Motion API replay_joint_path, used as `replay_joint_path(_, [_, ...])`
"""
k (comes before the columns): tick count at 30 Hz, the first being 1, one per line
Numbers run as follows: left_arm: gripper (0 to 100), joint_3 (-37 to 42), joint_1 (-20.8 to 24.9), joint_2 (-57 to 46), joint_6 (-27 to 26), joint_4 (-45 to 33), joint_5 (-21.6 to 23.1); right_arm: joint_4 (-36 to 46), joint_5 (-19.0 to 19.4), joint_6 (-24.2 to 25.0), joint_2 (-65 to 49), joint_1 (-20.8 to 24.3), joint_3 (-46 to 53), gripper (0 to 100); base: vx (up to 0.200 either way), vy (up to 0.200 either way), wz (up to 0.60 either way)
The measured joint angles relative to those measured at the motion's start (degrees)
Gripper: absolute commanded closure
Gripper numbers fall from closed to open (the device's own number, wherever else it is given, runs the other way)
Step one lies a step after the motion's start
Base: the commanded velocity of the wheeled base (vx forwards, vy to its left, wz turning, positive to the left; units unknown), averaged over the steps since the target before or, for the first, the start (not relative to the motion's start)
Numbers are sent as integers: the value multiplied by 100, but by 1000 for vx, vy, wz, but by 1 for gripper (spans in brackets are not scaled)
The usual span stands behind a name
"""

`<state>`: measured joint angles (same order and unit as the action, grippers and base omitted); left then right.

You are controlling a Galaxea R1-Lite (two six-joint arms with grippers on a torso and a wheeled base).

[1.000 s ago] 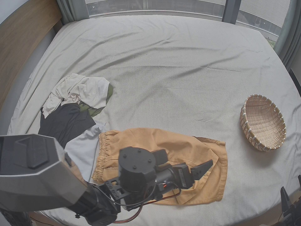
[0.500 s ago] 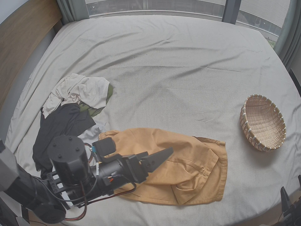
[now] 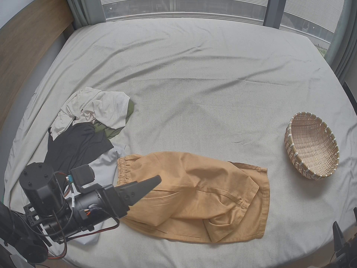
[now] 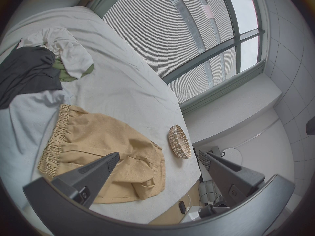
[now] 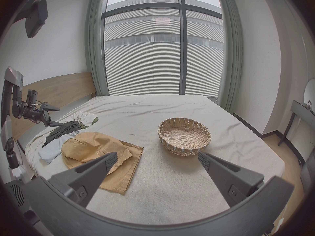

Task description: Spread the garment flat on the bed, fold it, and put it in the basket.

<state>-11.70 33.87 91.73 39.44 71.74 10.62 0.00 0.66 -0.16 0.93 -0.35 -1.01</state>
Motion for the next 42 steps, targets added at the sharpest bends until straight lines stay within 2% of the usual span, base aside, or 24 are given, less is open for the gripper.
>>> replay_joint_path(9, [0,383,-970,-119,-156,196,635,0,0,16,0,0,0,0,0,0,0])
replay_joint_path(25, [0,774,-1946,449,-1123,222,1409,0,0,18,0,0,0,0,0,0,0])
replay_joint_path(34, [0,772,-2180,956,-1437,277,1548,0,0,16,0,0,0,0,0,0,0])
replay_joint_path(42, [0,752,-2213,1703,-1477,1172,1568,0,2,16,0,0,0,0,0,0,0])
